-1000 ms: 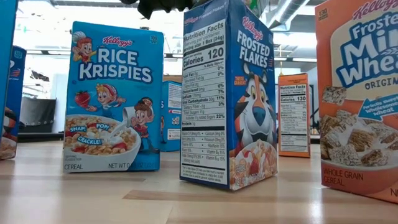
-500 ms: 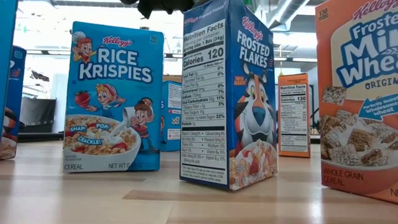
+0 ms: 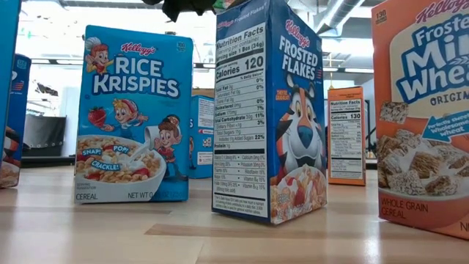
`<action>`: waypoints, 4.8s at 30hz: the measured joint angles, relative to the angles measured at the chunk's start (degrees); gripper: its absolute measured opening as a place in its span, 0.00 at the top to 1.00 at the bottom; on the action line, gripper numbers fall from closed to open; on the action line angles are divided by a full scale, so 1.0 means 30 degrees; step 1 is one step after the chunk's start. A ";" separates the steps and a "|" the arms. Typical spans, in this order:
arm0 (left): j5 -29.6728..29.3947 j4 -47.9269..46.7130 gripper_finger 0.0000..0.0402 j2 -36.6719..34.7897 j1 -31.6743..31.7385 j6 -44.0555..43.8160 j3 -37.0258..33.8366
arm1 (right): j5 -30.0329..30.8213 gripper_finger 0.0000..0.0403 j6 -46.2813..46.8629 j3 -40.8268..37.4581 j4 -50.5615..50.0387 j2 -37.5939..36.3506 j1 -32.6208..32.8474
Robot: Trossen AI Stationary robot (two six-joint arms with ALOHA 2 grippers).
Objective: Stack cereal on shelf
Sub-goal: Put the green cereal box on the shelf aligned with other green cereal boxes
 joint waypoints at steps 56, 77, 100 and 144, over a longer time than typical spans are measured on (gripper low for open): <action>-0.0984 0.1602 0.60 -0.8567 0.4293 -0.0082 -0.1123 | 0.9495 0.29 -0.5292 -0.0652 0.7805 -0.2419 0.1232; -0.4114 1.1722 0.60 -1.1522 0.4276 -0.4047 -0.9071 | -0.0124 0.17 -0.6077 -0.1297 1.3377 0.0329 -0.2800; -0.3988 1.0857 0.60 -1.1606 0.4333 -0.4022 -0.9071 | -0.1534 0.06 -0.5571 -0.1356 1.6024 0.1820 -0.4028; -0.5374 0.7240 0.42 -1.2383 0.4915 -0.3274 -0.8930 | -0.2098 0.61 -0.5653 -0.1348 1.7455 0.1851 -0.4847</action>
